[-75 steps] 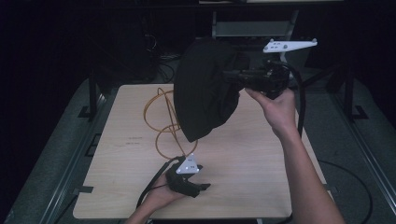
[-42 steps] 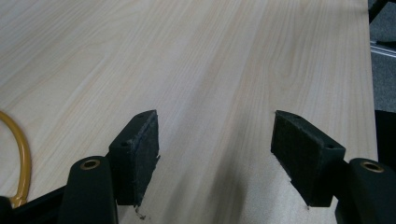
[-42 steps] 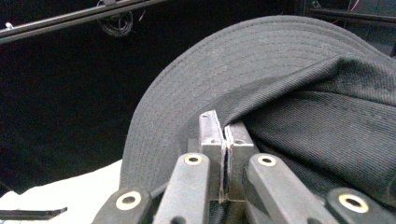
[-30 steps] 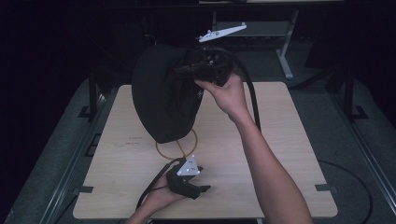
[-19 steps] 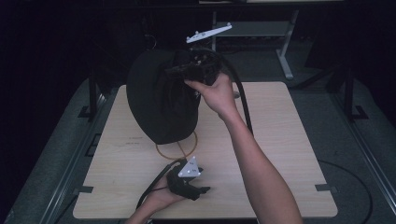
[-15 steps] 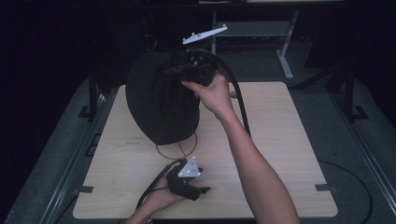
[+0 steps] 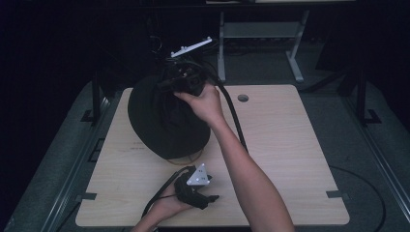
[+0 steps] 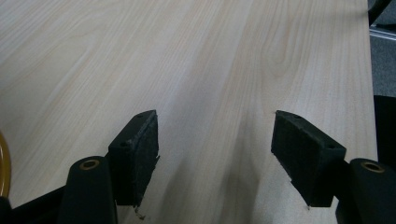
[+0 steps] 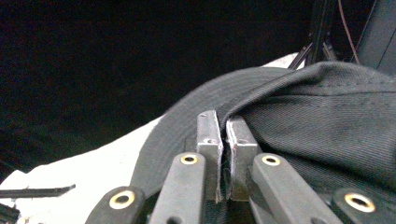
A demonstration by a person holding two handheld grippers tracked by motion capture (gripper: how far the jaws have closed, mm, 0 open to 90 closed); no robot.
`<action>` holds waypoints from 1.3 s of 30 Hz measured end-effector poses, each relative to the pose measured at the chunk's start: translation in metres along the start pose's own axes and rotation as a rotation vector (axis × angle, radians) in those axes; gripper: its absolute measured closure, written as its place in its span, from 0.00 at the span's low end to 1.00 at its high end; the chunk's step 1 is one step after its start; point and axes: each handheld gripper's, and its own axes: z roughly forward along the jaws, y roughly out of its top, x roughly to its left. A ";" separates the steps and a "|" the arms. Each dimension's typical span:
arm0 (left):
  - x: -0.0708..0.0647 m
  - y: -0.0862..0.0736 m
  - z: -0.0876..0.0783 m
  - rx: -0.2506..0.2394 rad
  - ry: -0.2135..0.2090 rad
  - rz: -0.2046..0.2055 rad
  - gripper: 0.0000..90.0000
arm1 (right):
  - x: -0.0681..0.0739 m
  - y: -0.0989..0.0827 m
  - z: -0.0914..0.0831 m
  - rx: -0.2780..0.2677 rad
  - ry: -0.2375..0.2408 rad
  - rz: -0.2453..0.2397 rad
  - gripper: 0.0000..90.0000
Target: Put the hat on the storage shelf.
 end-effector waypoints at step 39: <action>-0.007 -0.002 -0.001 -0.010 -0.002 -0.012 0.33 | -0.010 -0.033 -0.080 -0.136 0.004 0.037 0.42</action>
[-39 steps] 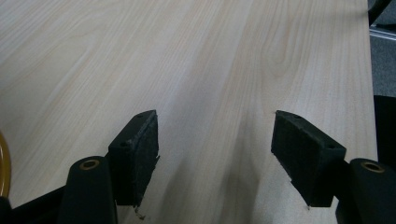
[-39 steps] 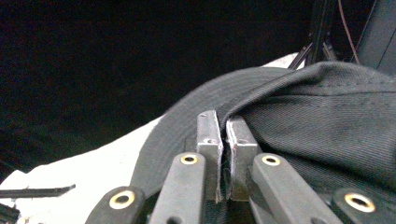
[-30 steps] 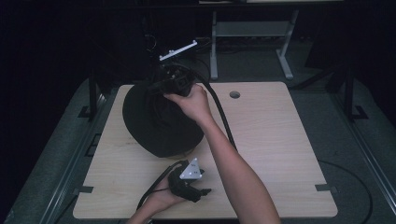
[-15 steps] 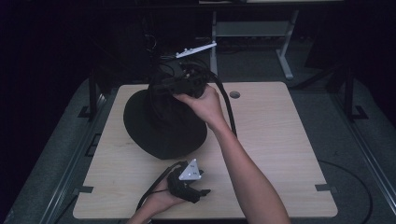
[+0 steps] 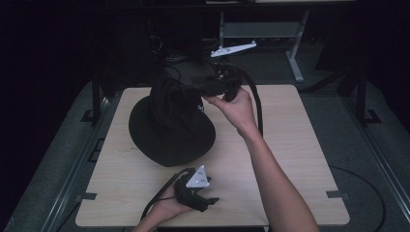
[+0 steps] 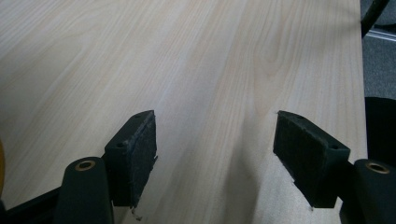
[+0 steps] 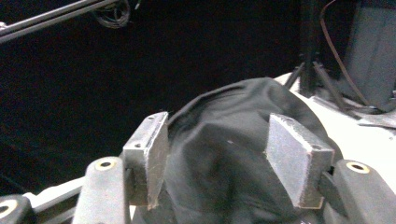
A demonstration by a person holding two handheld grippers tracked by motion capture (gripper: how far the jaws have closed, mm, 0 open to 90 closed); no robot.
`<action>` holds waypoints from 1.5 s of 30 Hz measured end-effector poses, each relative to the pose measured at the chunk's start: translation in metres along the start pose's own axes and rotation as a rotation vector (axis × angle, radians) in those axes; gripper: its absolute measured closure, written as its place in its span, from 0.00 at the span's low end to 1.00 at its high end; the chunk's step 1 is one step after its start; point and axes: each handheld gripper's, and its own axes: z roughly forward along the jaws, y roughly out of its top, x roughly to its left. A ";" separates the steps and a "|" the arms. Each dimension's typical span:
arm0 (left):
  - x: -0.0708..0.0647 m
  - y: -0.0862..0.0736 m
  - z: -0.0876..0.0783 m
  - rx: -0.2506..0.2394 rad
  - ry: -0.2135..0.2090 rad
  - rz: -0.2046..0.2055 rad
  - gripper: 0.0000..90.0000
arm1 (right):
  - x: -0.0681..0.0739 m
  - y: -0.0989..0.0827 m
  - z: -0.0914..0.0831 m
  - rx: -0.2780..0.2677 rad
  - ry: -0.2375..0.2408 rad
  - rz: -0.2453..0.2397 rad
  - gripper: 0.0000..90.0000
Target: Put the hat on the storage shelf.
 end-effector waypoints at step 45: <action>-0.005 0.002 0.002 0.000 0.002 0.010 0.30 | -0.033 -0.086 -0.121 -0.041 -0.210 0.092 0.35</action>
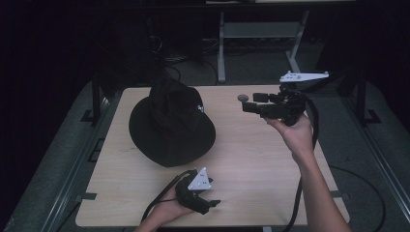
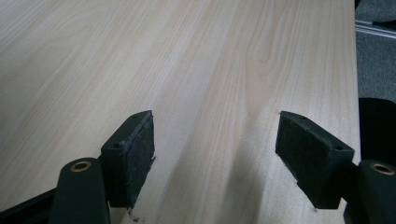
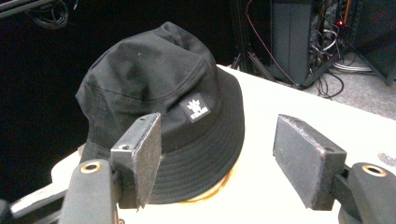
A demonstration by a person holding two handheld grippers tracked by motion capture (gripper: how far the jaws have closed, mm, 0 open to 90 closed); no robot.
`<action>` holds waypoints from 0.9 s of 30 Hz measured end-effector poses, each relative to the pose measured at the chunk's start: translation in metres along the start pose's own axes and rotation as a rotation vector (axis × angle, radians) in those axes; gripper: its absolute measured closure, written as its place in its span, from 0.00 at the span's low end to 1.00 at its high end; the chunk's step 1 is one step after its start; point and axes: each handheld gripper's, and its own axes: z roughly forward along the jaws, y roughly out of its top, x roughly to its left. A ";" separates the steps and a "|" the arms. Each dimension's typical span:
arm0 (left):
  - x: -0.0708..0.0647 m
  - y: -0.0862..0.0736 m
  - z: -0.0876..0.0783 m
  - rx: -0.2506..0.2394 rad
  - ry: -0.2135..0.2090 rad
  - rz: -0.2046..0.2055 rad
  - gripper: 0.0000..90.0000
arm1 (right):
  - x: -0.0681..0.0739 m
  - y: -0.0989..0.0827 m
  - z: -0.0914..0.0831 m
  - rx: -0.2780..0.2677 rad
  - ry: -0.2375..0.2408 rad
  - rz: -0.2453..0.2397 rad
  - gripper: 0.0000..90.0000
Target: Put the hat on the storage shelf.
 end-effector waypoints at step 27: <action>0.000 -0.003 -0.005 -0.025 0.024 -0.013 0.30 | -0.025 -0.076 -0.039 0.004 -0.049 0.087 0.33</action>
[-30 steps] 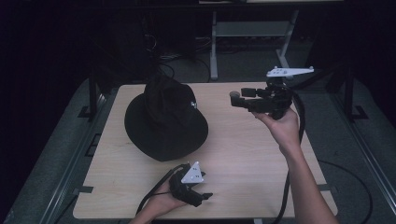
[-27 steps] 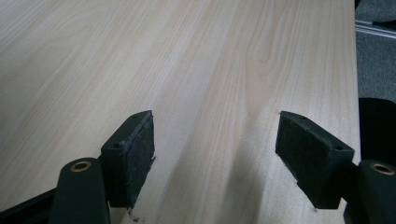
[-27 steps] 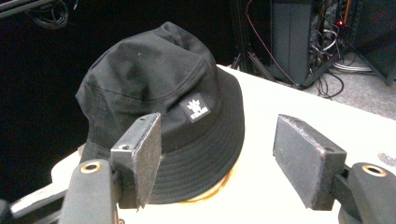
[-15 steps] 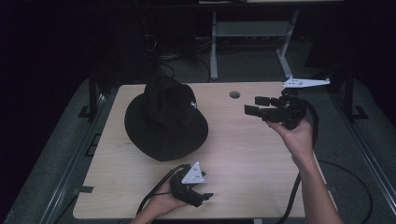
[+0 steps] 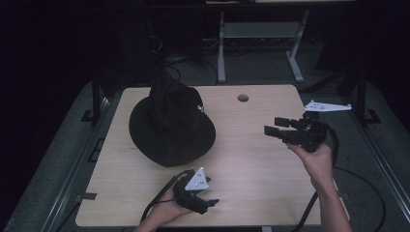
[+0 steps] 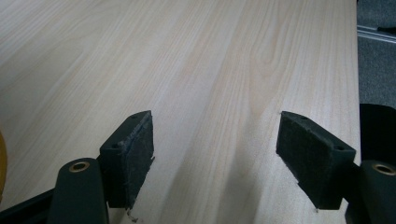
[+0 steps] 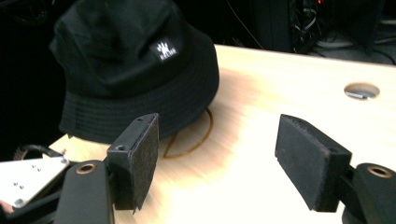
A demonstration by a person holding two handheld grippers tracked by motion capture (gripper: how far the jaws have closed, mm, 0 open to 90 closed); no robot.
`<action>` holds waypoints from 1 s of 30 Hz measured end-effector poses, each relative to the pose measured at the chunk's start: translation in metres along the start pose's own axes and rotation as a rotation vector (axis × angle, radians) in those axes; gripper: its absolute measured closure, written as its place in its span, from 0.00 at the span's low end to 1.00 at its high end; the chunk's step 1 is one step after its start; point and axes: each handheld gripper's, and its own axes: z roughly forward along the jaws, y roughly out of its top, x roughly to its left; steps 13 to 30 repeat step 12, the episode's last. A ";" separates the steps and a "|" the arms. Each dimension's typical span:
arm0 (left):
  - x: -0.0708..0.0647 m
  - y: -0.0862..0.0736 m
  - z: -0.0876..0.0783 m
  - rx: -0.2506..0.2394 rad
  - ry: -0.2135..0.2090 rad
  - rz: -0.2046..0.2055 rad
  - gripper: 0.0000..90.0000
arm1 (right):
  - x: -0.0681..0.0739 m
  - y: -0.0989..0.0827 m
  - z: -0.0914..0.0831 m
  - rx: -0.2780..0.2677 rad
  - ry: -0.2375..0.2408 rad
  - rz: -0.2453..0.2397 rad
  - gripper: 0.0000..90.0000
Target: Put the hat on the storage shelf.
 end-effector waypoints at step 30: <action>-0.001 0.000 0.001 0.001 0.002 0.010 0.30 | -0.009 -0.042 -0.019 -0.014 -0.030 0.039 0.32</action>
